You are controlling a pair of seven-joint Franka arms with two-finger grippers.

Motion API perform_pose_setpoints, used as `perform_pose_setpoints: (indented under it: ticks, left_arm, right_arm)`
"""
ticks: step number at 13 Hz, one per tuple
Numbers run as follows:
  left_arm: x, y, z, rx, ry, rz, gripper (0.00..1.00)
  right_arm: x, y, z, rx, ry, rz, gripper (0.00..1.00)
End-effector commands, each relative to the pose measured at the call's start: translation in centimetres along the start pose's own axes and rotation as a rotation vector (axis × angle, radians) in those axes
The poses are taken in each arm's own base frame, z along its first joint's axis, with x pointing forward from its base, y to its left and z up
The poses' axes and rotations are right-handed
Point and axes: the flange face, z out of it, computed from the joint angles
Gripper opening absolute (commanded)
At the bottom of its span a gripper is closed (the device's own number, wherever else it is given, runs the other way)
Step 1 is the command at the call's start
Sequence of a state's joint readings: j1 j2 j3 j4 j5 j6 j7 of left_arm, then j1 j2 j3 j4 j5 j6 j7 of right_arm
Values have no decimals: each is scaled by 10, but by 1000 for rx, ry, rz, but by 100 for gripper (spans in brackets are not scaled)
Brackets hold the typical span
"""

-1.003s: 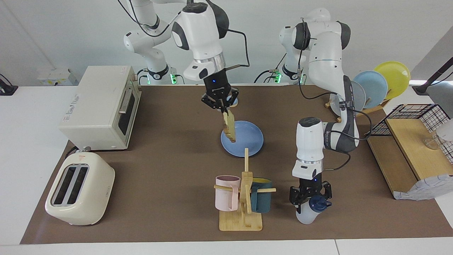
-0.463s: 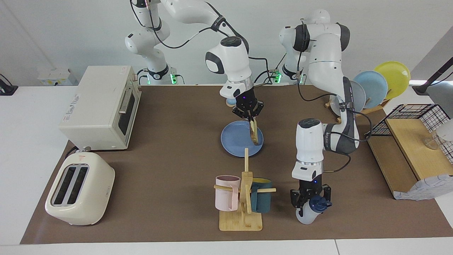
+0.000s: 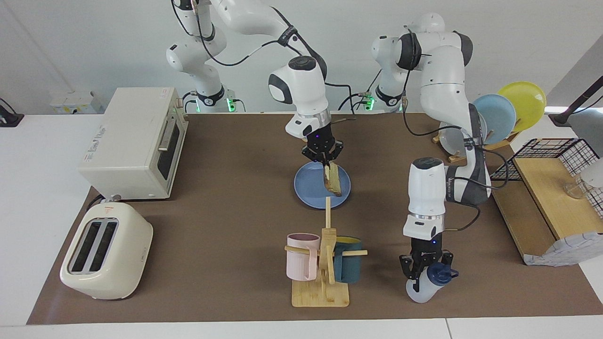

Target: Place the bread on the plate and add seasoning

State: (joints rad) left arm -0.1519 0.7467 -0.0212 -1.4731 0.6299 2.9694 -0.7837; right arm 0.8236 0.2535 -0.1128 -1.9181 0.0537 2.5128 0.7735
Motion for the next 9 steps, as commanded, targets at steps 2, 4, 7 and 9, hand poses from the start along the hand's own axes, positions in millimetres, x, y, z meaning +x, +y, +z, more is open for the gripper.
perform_pose_setpoints:
  ticks: [2,4,7,9]
  left_arm:
    - [9,-3,-49,-17,-4,55,0]
    - [9,2,-75,-13,-21,143,0]
    - [10,11,-82,-1,-103,146,0]
    - [22,14,-95,-18,-174,217,0]
  right_arm:
    - [-8,26,3,-21,-19,31,0]
    - [-8,31,4,-27,-22,41,0]
    - [-4,46,9,-41,-26,71,0]
    - [-11,53,13,-52,-37,78,0]
